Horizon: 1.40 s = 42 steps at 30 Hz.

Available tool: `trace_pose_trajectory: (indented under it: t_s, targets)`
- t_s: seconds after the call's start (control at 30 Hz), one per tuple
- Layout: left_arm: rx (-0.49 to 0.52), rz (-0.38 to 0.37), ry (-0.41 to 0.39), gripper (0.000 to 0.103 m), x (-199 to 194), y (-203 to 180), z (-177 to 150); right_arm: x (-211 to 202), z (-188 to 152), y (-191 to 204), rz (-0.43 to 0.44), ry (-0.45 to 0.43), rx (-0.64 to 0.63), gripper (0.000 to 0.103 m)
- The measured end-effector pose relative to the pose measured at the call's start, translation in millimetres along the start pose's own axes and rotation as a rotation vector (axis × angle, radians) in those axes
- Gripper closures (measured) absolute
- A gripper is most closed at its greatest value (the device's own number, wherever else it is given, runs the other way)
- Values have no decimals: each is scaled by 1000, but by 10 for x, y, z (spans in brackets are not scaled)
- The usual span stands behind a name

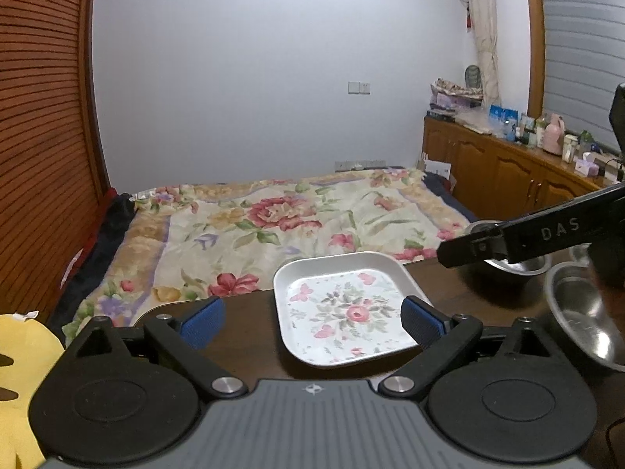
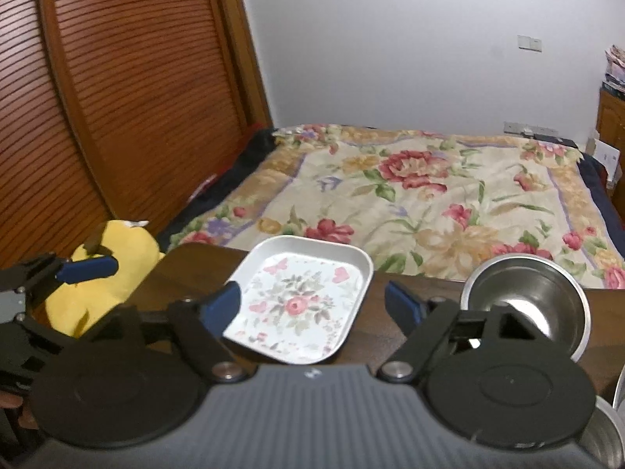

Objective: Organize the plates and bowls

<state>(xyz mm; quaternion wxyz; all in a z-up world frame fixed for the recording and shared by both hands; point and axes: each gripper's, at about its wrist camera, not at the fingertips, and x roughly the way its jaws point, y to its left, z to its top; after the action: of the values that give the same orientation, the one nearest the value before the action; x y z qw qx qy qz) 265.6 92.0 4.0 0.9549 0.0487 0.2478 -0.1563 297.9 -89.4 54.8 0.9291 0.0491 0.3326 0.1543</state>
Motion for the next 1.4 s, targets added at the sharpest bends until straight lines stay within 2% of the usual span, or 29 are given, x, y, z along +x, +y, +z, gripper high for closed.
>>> trace_pose_trajectory:
  t_s: [0.17,0.23,0.37,0.6,0.67,0.8,0.97,1.03,1.1,1.2,1.27,1.4]
  targets:
    - [-6,-11,32,7,235,93,-2,208,-8,-19,-14,58,2,38]
    - [-5,-16,49,13,329,126,-7,311,-5,-29,-26,90,4,46]
    - [-11,-17,89,22,534,194,-43,534,4,-68,-47,175,3,47]
    - [-28,-20,148,40,791,296,-121,726,7,-137,-52,235,25,52]
    - [-51,-33,158,41,835,343,-122,768,4,-139,-60,248,24,54]
    - [-93,-72,170,49,901,393,-102,878,6,-128,-70,283,15,61]
    - [-127,-94,180,60,961,411,-92,944,17,-173,-84,281,40,66]
    - [-131,-93,189,69,983,409,-106,947,20,-182,-85,279,41,73]
    - [-130,-95,200,72,1002,401,-124,945,22,-183,-83,282,36,80]
    - [-133,-114,205,81,1007,402,-147,931,12,-193,-73,282,37,84]
    - [-153,-118,215,82,1005,412,-138,932,5,-205,-58,288,39,92]
    - [-137,-117,229,84,973,398,-115,907,-16,-168,-62,293,25,93]
